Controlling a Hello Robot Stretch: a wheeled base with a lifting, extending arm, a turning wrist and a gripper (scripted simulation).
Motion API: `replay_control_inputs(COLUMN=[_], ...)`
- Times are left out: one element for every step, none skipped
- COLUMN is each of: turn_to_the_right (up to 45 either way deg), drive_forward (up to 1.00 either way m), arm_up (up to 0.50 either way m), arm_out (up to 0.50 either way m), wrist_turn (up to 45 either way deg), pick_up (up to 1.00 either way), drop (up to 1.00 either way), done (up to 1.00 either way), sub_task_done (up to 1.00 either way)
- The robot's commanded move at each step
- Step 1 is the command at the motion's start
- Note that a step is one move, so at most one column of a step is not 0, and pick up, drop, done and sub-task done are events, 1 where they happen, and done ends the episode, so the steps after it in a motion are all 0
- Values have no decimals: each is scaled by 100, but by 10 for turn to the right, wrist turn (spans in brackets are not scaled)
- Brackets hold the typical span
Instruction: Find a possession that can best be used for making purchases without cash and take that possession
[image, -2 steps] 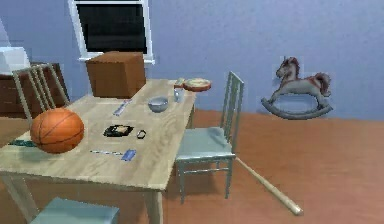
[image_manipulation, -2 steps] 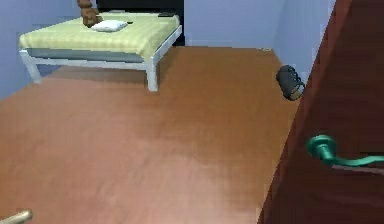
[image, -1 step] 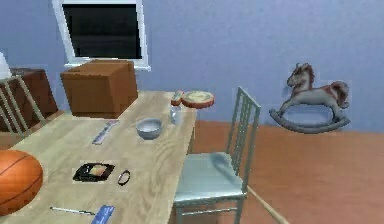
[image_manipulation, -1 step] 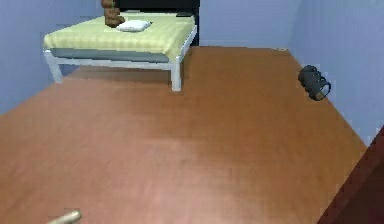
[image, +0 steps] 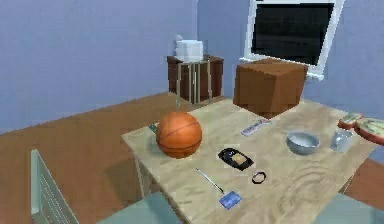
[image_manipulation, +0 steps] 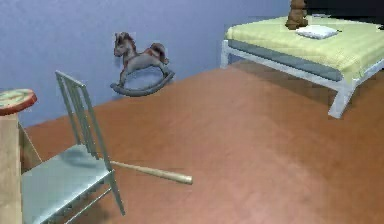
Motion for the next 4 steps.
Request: replay_control_inputs(turn_to_the_right=[-450, -270, -30, 450], drive_forward=[0, 0, 0, 0], arm_up=[0, 0, 0, 0], arm_out=[0, 0, 0, 0], wrist_turn=[0, 0, 0, 0], pick_up=[0, 0, 0, 0], drop=[0, 0, 0, 0], done=[0, 0, 0, 0], sub_task_done=[0, 0, 0, 0])
